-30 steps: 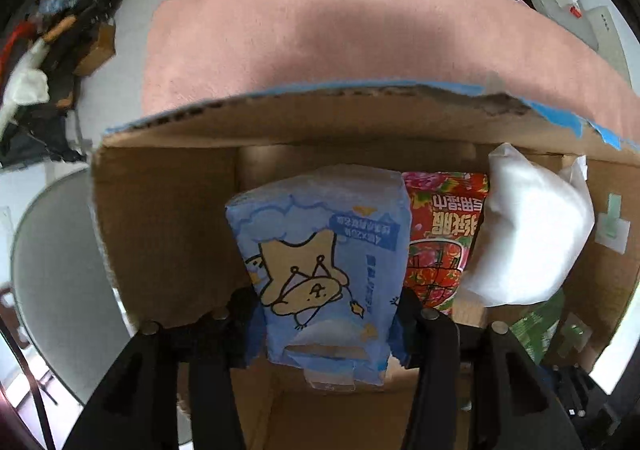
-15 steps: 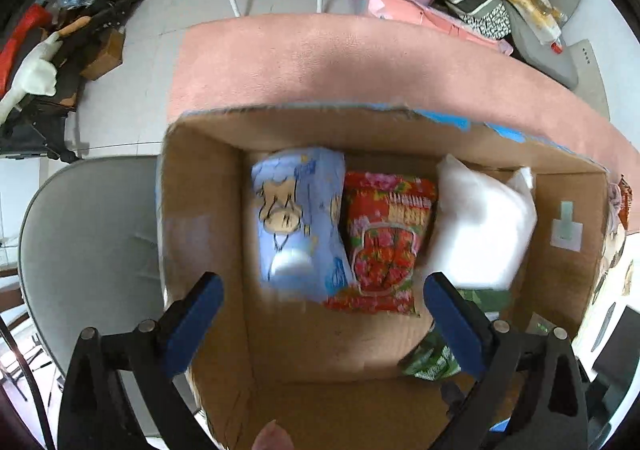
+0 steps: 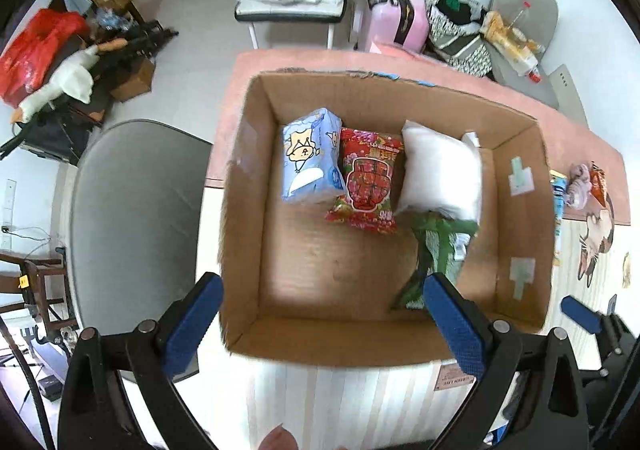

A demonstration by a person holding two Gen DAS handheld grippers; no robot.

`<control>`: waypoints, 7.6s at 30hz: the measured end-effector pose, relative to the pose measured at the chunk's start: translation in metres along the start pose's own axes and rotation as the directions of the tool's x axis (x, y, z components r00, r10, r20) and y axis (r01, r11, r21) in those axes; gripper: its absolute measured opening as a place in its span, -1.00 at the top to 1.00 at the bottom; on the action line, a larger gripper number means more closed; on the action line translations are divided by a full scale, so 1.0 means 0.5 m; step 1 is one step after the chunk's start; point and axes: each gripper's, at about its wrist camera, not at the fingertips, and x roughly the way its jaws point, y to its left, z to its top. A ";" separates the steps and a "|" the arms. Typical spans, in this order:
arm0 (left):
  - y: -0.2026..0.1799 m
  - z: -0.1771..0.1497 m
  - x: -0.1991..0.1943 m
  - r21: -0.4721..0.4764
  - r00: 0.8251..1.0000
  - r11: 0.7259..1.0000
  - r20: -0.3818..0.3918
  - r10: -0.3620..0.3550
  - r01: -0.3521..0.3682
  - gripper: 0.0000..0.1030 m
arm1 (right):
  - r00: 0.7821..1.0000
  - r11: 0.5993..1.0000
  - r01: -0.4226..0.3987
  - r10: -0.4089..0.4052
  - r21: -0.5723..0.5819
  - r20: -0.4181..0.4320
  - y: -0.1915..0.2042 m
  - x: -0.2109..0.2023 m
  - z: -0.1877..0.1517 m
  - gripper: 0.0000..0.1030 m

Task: Organize soft objects
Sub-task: 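Lower the tissue pack and green bag into the box, opening both grippers, then grasp the panda snack bag with the left gripper while the right grasps the lilac cloth, then drop the panda bag and lilac cloth into the box, opening both grippers, then grasp the yellow scrub sponge with the left gripper while the right grasps the blue milk tube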

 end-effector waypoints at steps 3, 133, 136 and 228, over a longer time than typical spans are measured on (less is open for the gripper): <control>-0.005 -0.034 -0.038 0.001 0.999 1.000 0.038 0.005 -0.005 -0.99 | 0.999 1.000 -0.009 0.010 -0.013 0.049 -0.011 -0.048 -0.023 -1.00; 0.050 0.045 0.218 -0.049 0.914 0.997 -0.399 -0.076 0.062 0.34 | 0.919 0.961 -0.267 0.233 -0.070 -0.317 0.167 0.219 0.083 0.17; 0.050 0.040 0.228 -0.103 0.894 0.989 -0.428 -0.137 0.103 0.07 | 0.925 0.967 -0.247 0.216 -0.062 -0.314 0.165 0.222 0.084 -0.52; -0.738 0.002 0.429 0.183 0.919 0.983 -0.388 0.071 0.001 -0.32 | 0.971 0.944 0.059 0.022 0.324 -0.240 -0.766 0.260 -0.003 0.43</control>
